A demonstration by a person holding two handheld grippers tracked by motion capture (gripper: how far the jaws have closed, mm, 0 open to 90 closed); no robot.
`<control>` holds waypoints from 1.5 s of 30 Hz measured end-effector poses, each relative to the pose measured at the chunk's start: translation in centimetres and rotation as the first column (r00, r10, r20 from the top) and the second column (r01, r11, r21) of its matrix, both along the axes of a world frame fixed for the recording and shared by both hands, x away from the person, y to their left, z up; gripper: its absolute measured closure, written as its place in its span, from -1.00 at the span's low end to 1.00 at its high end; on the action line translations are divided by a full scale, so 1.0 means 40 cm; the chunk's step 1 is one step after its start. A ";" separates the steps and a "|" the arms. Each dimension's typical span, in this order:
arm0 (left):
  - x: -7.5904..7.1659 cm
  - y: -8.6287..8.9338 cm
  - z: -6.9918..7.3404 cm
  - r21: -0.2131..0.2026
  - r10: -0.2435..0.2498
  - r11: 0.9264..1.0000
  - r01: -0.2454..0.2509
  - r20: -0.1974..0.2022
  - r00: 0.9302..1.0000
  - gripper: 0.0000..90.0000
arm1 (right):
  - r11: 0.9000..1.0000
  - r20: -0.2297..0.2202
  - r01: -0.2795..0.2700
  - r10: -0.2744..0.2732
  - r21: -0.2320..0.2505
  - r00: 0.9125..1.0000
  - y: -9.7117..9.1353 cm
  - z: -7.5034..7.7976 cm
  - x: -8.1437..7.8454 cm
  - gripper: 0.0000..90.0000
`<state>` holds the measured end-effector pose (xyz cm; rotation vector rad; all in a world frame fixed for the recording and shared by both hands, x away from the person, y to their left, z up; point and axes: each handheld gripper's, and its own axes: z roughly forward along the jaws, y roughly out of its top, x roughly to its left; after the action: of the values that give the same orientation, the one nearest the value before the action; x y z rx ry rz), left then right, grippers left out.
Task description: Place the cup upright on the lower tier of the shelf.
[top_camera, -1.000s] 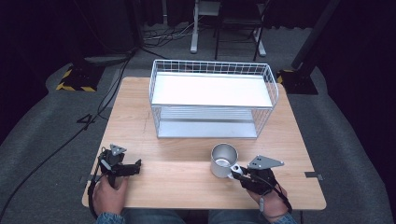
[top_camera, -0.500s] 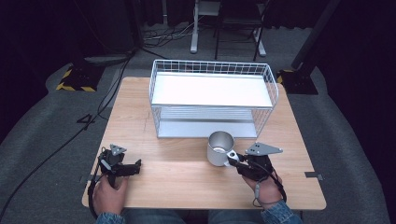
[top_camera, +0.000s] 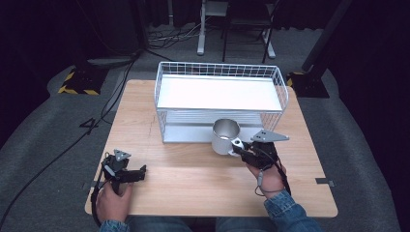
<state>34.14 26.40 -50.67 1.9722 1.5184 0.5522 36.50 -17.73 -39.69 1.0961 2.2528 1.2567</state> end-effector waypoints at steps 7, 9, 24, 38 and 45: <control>0.000 0.000 0.000 0.000 -0.001 1.000 0.001 0.000 1.000 -0.98 | 1.000 0.019 0.027 -0.027 0.012 0.999 0.020 0.005 0.045 0.58; 0.000 0.000 0.000 0.000 -0.001 1.000 0.001 0.000 1.000 -0.98 | 0.999 0.025 0.035 -0.035 0.014 0.999 0.027 0.002 0.059 0.58; 0.000 0.000 0.000 0.000 0.000 1.000 0.000 0.000 1.000 -0.98 | 0.995 0.067 0.093 -0.094 0.021 0.993 0.091 -0.030 0.153 0.58; 0.000 0.000 0.000 -0.001 0.000 1.000 0.000 0.000 1.000 -0.98 | 0.987 0.107 0.148 -0.153 0.053 0.982 0.137 -0.075 0.198 0.58; 0.000 0.000 0.000 0.000 0.000 1.000 0.000 0.000 1.000 -0.98 | 0.985 0.115 0.166 -0.171 0.052 0.979 0.161 -0.098 0.211 0.58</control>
<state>34.15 26.40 -50.67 1.9719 1.5182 0.5520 44.96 -11.28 -43.59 1.1681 2.0098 1.2696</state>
